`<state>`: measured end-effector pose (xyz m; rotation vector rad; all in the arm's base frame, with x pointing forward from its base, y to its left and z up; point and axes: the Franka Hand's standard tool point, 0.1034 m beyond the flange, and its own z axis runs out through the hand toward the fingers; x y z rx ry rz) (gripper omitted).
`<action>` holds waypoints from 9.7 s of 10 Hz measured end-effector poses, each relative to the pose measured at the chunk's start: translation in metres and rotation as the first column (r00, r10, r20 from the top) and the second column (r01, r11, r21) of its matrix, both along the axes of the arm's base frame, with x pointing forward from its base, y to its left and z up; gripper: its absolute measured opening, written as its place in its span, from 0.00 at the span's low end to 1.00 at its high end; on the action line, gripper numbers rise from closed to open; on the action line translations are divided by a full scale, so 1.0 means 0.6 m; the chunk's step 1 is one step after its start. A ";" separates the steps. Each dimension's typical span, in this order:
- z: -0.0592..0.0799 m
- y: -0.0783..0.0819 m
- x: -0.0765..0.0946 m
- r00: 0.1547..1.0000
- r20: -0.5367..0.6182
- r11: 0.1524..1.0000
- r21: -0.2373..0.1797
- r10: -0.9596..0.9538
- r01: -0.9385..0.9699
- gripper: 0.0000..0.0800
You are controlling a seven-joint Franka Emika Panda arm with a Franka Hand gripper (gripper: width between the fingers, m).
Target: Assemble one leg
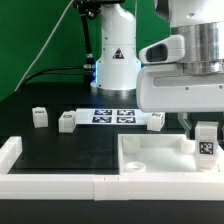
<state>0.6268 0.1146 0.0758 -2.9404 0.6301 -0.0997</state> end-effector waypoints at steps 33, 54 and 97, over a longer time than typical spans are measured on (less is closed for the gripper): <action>-0.003 -0.003 0.003 0.924 -0.036 0.925 -0.014 -0.381 0.380 0.37; -0.002 -0.001 0.020 0.897 -0.063 0.895 -0.071 0.437 -0.441 0.57; -0.004 0.013 -0.001 0.830 -0.081 0.833 -0.089 -0.552 0.546 0.36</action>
Offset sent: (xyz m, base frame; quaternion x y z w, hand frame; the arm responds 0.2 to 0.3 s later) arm -0.0058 0.0085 -0.0061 -0.0051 0.0092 0.3843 0.9231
